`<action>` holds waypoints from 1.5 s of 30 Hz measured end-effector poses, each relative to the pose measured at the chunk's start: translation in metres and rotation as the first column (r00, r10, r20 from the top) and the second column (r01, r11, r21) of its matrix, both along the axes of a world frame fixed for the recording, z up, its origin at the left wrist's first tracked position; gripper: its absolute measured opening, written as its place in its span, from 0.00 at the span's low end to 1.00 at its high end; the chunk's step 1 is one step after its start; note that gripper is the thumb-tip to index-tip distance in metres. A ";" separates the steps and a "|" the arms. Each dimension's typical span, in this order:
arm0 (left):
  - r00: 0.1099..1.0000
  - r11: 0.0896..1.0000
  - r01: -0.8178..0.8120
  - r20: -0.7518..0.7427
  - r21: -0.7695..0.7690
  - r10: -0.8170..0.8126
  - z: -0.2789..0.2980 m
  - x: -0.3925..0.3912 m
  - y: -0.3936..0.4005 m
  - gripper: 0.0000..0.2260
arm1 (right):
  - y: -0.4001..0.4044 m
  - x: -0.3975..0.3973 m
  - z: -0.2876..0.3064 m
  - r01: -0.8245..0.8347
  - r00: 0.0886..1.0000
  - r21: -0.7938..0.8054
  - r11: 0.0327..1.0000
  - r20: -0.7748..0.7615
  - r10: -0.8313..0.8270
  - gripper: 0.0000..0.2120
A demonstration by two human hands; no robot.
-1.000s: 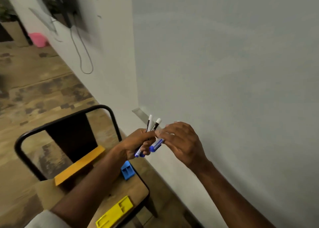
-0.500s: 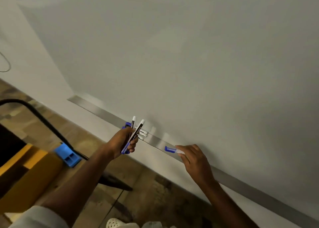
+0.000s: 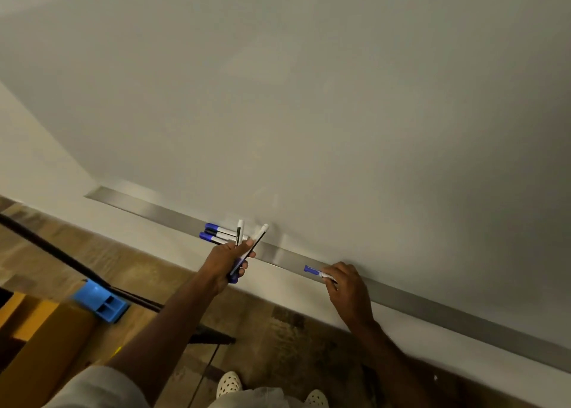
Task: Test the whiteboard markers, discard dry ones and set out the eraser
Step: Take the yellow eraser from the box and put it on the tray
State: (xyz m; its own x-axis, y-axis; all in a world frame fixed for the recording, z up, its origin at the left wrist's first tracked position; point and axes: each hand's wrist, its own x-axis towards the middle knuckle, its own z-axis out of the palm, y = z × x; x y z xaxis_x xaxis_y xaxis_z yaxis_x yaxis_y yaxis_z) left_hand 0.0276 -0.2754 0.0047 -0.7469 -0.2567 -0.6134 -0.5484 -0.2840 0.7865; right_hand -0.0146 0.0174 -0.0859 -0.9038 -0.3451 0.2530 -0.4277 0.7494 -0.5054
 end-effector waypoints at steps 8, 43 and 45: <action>0.993 0.984 0.113 -0.017 -0.136 -0.117 -0.017 -0.007 -0.062 0.10 | -0.105 -0.017 -0.014 -0.052 0.997 0.082 0.995 -0.046 0.056 0.11; 0.490 0.251 0.453 0.004 -0.855 -0.872 -0.073 -0.071 0.018 0.05 | -0.078 0.006 0.003 0.628 0.707 -0.422 0.654 0.660 -0.252 0.11; 0.475 0.237 0.456 0.009 -0.858 -0.880 -0.074 -0.074 0.024 0.06 | -0.071 0.008 0.001 0.646 0.695 -0.453 0.614 0.682 -0.228 0.09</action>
State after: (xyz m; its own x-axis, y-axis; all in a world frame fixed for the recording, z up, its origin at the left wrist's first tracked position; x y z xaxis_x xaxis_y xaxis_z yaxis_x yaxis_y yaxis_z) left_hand -0.0461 -0.2516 -0.0690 -0.9335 0.3439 -0.1017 0.2021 0.7387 0.6430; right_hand -0.0068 -0.0540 -0.0849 -0.9309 0.1852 -0.3149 0.3467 0.1758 -0.9213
